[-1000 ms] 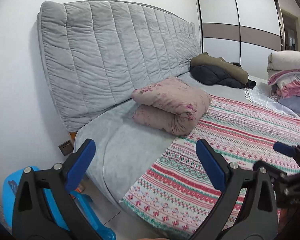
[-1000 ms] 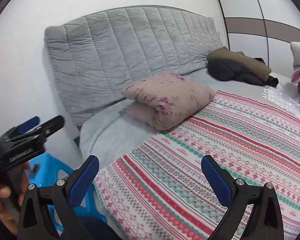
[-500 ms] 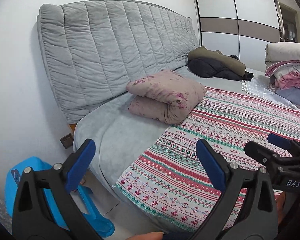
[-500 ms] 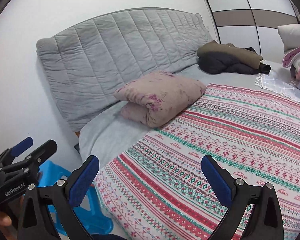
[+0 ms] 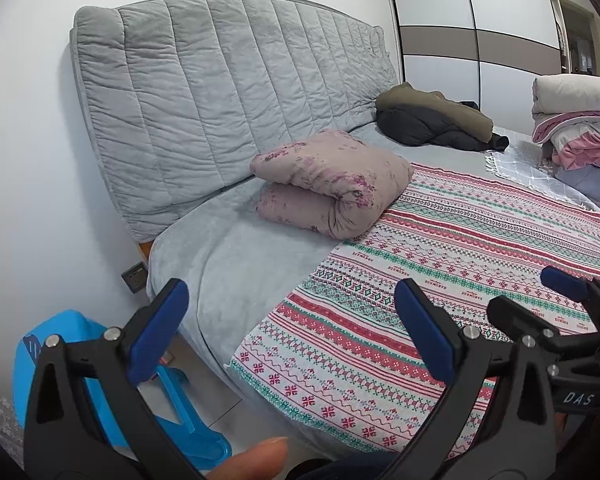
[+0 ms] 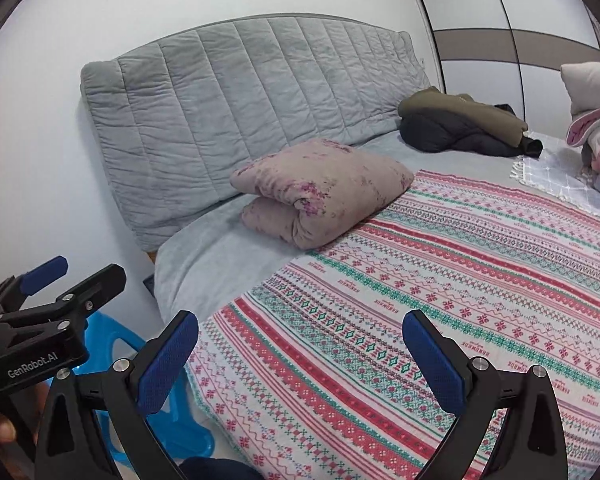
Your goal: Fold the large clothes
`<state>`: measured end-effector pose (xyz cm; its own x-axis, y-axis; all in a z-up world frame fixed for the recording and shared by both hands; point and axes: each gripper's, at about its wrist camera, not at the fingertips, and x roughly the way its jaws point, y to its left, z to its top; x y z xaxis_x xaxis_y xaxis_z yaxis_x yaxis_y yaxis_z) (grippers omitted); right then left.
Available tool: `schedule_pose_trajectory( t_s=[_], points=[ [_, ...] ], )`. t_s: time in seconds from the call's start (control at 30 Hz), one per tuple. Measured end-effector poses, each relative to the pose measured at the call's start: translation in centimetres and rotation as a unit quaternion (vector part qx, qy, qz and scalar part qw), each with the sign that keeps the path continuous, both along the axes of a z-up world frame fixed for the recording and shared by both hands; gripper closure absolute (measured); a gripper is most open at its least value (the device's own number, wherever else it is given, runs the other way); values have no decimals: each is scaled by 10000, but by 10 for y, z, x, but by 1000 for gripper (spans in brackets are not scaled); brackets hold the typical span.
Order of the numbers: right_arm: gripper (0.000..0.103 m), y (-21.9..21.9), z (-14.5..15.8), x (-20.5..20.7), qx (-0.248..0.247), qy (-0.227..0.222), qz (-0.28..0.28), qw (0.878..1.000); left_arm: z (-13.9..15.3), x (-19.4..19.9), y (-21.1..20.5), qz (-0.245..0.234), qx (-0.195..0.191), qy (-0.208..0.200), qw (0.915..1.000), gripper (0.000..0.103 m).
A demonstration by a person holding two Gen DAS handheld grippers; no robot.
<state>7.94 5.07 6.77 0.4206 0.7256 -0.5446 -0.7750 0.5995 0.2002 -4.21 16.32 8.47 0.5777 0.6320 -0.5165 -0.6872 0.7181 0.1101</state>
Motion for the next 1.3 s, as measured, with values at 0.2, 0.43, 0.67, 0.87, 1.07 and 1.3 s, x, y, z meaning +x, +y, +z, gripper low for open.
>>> schedule_pose_trajectory(
  t_s=[0.2,0.43,0.67,0.87,1.07,1.3],
  points=[
    [0,0,3,-6,-120,-286,-77,9995,-7,2,7,93,-179,32,9998,1],
    [0,-2,3,-2,-74,-257,-266,9993,-9,8,5,62,-170,106,9998,1],
    [0,-2,3,-7,-128,-463,-386,9981,-9,11,4,-5,-193,130,9997,1],
    [0,-3,3,-7,-154,-504,-436,9977,-10,12,3,-38,-227,120,9997,1],
    [0,-2,2,-6,-163,-444,-435,9979,-14,14,3,-67,-283,143,9995,1],
    [0,-1,1,-7,-209,-468,-424,9978,-15,15,3,-72,-264,148,9995,1]
  ],
)
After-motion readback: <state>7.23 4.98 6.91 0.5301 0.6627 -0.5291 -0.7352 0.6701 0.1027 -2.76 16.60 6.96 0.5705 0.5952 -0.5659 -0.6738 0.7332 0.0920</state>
